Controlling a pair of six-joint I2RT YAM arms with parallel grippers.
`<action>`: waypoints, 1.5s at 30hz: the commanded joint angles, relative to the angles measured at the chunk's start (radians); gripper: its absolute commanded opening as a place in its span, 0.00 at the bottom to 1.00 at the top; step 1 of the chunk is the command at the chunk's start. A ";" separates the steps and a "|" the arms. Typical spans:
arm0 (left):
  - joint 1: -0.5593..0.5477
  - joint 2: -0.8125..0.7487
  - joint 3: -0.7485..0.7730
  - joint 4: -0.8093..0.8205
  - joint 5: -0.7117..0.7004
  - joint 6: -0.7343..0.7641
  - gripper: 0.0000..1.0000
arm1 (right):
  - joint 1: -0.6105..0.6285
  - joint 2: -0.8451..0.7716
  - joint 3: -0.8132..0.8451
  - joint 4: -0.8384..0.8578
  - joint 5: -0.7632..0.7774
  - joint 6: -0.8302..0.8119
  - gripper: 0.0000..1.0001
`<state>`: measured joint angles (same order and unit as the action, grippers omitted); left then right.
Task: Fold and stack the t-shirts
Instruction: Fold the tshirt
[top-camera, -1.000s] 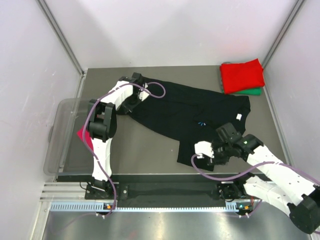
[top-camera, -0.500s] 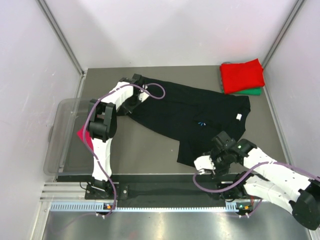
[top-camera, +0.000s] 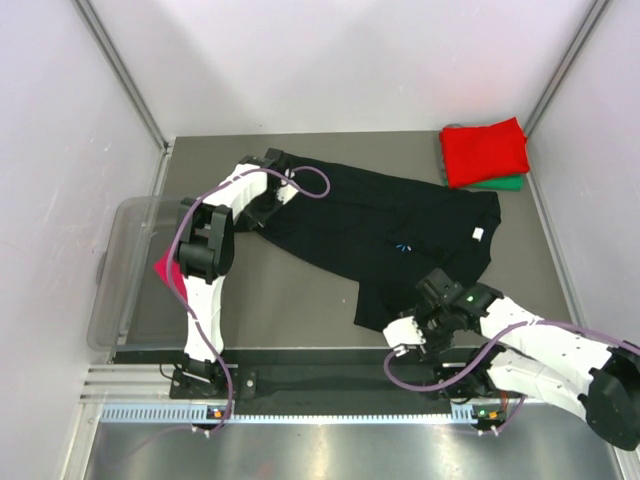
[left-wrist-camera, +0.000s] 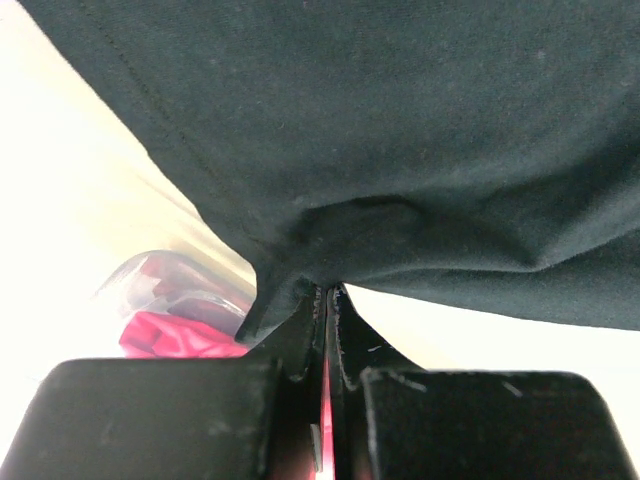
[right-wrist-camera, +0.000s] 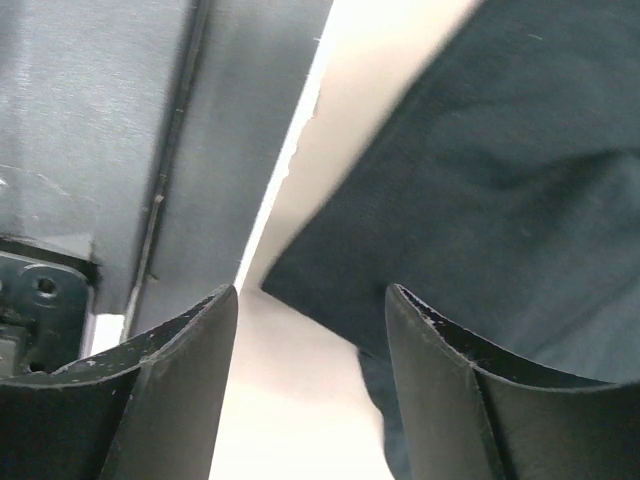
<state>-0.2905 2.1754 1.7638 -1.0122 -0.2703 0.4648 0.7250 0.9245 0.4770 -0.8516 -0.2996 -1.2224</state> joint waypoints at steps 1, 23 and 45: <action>0.001 0.014 0.011 0.026 -0.007 -0.011 0.00 | 0.037 0.031 -0.012 0.039 -0.015 -0.020 0.60; -0.001 0.008 0.108 -0.017 -0.036 0.041 0.00 | -0.032 -0.047 0.205 -0.096 0.037 0.064 0.03; -0.067 0.139 0.374 0.023 -0.112 0.199 0.00 | -0.504 -0.038 0.403 0.072 0.063 0.282 0.00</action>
<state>-0.3546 2.2807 2.0464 -1.0218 -0.3592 0.6334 0.2687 0.8639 0.8280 -0.8711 -0.2321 -1.0069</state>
